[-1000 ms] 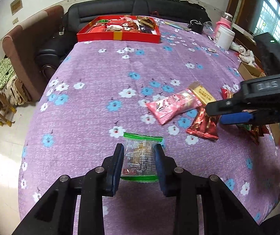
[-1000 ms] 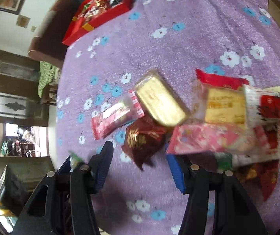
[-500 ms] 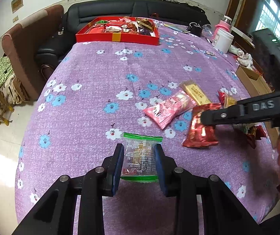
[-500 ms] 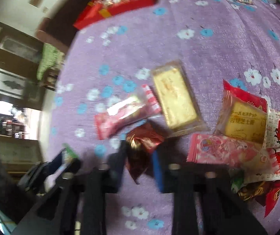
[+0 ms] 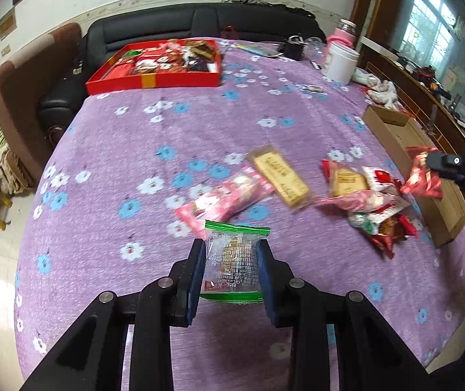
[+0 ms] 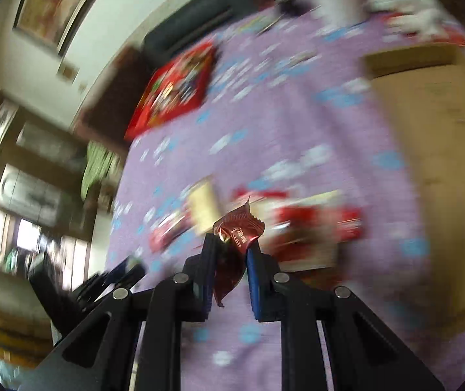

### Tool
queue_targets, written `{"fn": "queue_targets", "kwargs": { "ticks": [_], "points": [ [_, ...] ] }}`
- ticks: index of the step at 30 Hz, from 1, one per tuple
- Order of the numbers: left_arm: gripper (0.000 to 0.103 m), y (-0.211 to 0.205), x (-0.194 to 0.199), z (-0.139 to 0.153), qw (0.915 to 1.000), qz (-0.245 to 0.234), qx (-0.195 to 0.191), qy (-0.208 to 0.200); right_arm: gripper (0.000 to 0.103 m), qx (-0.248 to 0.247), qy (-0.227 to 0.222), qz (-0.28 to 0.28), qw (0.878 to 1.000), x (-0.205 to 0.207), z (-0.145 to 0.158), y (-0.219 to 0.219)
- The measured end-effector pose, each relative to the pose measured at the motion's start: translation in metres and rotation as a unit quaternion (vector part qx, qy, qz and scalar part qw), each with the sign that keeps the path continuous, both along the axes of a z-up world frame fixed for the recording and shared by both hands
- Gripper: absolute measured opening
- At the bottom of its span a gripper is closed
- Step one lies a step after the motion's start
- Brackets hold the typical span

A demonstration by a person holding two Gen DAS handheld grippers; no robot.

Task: Organize snacks
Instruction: 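Carry both snacks to the cardboard box while right releases the foil candy inside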

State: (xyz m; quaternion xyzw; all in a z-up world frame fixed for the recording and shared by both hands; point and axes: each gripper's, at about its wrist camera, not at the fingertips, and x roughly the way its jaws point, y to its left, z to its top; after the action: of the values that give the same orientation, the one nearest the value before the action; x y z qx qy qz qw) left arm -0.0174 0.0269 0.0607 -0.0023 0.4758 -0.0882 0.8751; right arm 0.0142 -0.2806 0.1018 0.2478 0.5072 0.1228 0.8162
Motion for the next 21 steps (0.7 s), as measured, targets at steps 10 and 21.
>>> {"fn": "queue_targets", "kwargs": {
  "ticks": [10, 21],
  "points": [
    [0.033, -0.054, 0.001, 0.010, 0.9996, -0.028, 0.004, -0.002, 0.017, -0.057, 0.050, -0.115, 0.991, -0.038, -0.033, -0.150],
    [0.032, -0.136, -0.002, 0.021, 0.9959, -0.089, 0.003, -0.010, 0.016, -0.051, 0.095, -0.087, 0.990, -0.081, -0.054, -0.165]
  ]
}}
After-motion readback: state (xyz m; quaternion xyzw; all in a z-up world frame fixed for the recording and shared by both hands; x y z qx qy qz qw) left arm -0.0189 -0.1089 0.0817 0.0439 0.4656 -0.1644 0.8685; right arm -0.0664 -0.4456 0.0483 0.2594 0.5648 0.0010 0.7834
